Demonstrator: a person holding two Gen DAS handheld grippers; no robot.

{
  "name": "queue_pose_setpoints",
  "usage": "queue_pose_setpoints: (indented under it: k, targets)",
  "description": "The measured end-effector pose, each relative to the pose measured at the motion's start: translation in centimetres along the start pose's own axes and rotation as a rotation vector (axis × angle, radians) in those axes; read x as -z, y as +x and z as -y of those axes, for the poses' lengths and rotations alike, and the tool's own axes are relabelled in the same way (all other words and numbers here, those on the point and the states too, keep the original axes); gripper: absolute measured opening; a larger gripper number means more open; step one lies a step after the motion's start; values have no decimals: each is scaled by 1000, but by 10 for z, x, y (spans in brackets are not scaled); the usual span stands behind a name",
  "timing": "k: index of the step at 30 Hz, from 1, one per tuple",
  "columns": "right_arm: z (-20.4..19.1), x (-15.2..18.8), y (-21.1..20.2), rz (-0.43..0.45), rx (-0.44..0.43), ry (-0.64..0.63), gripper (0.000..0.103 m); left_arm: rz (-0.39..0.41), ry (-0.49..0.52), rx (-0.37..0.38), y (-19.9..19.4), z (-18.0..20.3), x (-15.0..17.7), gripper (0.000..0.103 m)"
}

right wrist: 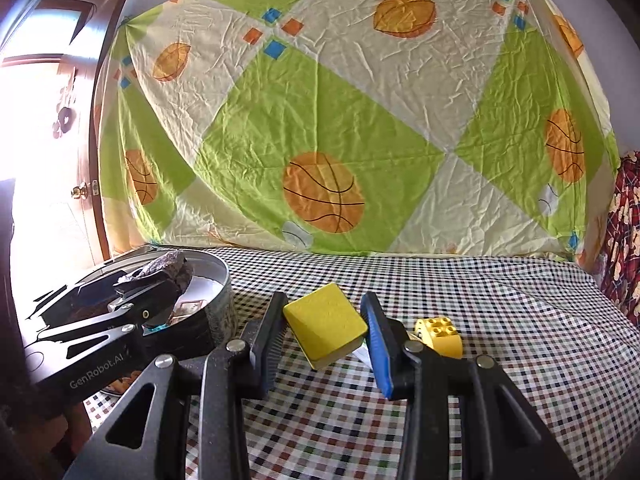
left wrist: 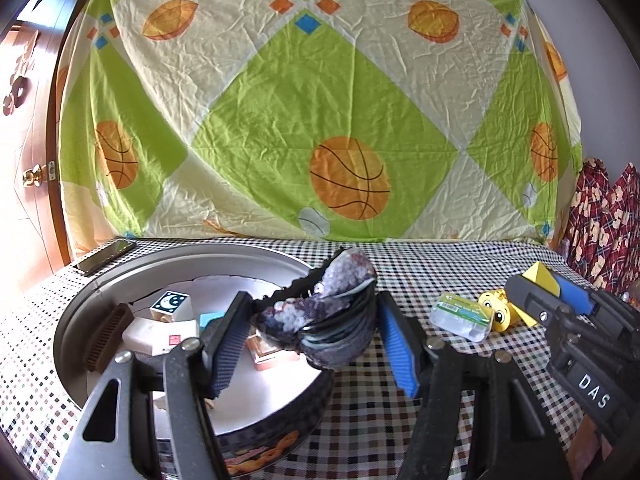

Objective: Organize rigid objects
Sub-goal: 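Carry the grey pouch and yellow square block over the tin with both tools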

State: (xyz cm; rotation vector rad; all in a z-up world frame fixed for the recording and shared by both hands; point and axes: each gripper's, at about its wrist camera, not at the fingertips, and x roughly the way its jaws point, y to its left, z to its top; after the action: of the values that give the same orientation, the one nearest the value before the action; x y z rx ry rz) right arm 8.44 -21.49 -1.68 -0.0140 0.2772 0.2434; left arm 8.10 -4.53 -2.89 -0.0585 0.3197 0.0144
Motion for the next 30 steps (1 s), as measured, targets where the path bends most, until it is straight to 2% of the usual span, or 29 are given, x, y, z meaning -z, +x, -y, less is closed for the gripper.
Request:
queue_pose_setpoints:
  k: [30]
  targets:
    - [-44,-1,8,3,-78,-40,41,6,-29,-48,-4,-29,0,63]
